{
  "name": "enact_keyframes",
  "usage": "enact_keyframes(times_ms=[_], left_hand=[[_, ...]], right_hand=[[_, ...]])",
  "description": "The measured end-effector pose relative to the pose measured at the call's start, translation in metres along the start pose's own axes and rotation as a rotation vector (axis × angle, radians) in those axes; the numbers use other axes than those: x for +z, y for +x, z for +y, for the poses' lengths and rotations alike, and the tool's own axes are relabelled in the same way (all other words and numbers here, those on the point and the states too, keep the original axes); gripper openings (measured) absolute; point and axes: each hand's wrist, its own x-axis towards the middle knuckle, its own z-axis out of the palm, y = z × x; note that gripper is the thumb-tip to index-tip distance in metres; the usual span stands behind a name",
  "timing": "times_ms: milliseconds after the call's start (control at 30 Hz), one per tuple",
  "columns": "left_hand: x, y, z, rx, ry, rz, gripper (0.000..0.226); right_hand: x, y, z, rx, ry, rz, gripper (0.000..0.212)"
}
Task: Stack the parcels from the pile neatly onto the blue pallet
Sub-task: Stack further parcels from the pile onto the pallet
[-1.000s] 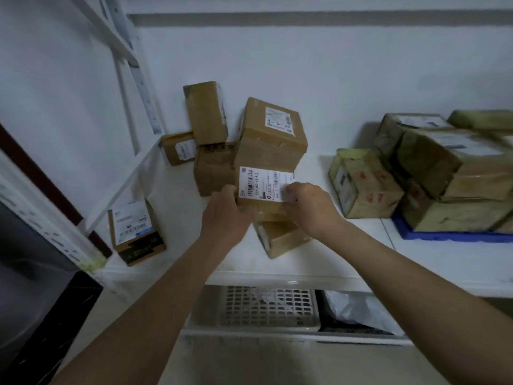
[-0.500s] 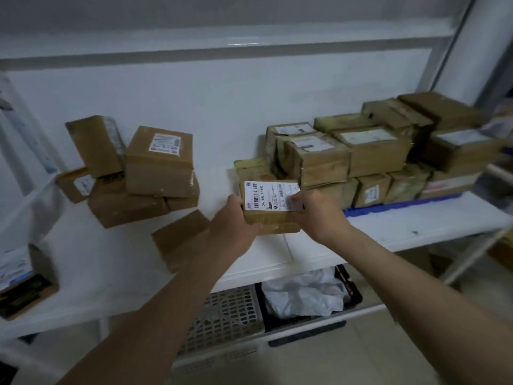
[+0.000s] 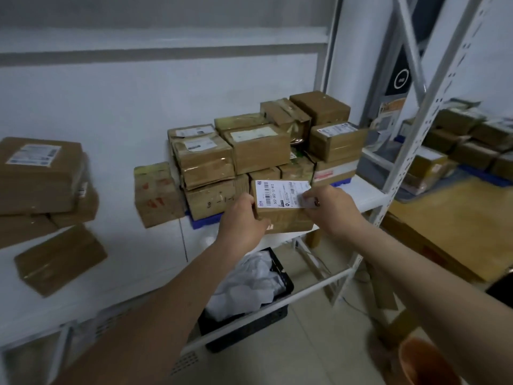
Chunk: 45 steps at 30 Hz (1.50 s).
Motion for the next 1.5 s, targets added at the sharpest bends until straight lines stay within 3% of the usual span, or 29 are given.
enact_keyframes(times_ms=[433, 700, 1000, 1267, 1500], left_hand=[[0.057, 0.076, 0.062, 0.103, -0.115, -0.007, 0.033], [0.061, 0.18, 0.079, 0.202, 0.223, 0.141, 0.047], [0.062, 0.239, 0.075, 0.226, 0.062, 0.076, 0.054], [0.063, 0.252, 0.06, 0.242, 0.124, 0.122, 0.072], [0.066, 0.255, 0.068, 0.249, 0.196, 0.131, 0.084]], right_hand=[[-0.028, 0.065, 0.087, 0.068, 0.081, 0.095, 0.031], [-0.042, 0.162, 0.113, 0.036, 0.055, 0.101, 0.037], [-0.038, 0.225, 0.118, 0.031, 0.133, 0.141, 0.038], [-0.031, 0.245, 0.124, -0.02, 0.184, 0.051, 0.042], [-0.033, 0.262, 0.137, 0.017, 0.212, -0.175, 0.068]])
